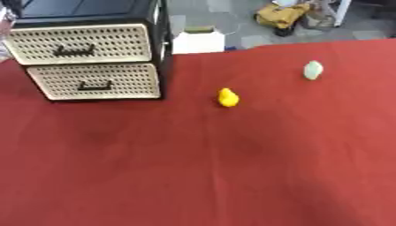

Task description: Pick up objects from table and place into drawer.

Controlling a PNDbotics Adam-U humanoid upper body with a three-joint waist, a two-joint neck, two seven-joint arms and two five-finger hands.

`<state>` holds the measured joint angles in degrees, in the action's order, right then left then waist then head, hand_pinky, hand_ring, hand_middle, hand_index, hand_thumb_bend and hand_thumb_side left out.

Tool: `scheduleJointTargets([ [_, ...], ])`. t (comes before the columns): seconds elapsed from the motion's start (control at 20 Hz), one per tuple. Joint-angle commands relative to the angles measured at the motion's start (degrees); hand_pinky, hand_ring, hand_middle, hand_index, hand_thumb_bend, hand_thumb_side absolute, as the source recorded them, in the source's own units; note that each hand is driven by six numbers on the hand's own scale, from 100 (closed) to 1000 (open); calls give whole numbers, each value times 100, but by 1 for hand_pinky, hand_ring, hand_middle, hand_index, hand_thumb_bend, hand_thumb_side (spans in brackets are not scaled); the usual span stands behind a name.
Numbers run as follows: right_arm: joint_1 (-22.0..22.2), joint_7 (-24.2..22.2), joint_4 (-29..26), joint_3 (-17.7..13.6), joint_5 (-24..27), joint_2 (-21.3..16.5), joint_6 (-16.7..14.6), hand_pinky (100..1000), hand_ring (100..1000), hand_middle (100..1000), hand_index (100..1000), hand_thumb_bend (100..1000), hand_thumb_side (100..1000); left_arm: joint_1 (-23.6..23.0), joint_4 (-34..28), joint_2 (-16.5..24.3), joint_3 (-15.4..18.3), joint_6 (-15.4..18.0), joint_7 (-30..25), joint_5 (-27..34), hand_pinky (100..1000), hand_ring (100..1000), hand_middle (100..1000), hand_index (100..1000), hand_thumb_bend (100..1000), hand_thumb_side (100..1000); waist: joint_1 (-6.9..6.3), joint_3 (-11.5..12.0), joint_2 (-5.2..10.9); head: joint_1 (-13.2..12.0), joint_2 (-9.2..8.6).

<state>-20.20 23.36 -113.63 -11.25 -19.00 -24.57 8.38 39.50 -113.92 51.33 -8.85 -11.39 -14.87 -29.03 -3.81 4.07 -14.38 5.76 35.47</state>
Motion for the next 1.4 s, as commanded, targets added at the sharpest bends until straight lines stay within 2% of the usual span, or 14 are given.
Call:
scheduleJointTargets([
  [0.05, -99, -29, -96, 1, 0, -207, -18, 574, 578, 488, 748, 258, 671, 189, -62, 294, 16, -96, -427, 83, 100, 100, 100, 836, 100, 1000, -1, -7, 51, 19, -103],
  [0.5, -108, -69, -96, 15, -2, -246, -19, 574, 578, 486, 748, 268, 675, 768, 452, 189, -240, -72, -1774, 191, 100, 100, 100, 916, 100, 1000, -55, -45, -62, -58, -230],
  [0.7, -100, -81, -96, 16, 0, -253, -17, 575, 579, 485, 748, 269, 675, 1013, 730, 120, -309, -113, -2275, 46, 100, 100, 100, 905, 100, 1000, -85, -49, -90, -54, -270],
  [0.8, -99, -86, -96, 17, 1, -260, -17, 575, 578, 485, 748, 270, 675, 1114, 844, 79, -339, -172, -2413, -49, 100, 100, 100, 873, 100, 1000, -97, -47, -96, -47, -283],
  [1.0, -93, -88, -96, 14, -6, -284, -17, 575, 578, 484, 748, 269, 675, 1205, 1002, 95, -433, -306, -2583, -224, 100, 100, 100, 895, 100, 1000, -120, -44, -95, -25, -281],
  [1.4, -85, -85, -96, 11, 3, -269, -19, 575, 578, 484, 747, 263, 673, 1243, 1181, 93, -559, -181, -3055, -435, 100, 100, 100, 885, 100, 1000, -140, -30, -60, -31, -318],
])
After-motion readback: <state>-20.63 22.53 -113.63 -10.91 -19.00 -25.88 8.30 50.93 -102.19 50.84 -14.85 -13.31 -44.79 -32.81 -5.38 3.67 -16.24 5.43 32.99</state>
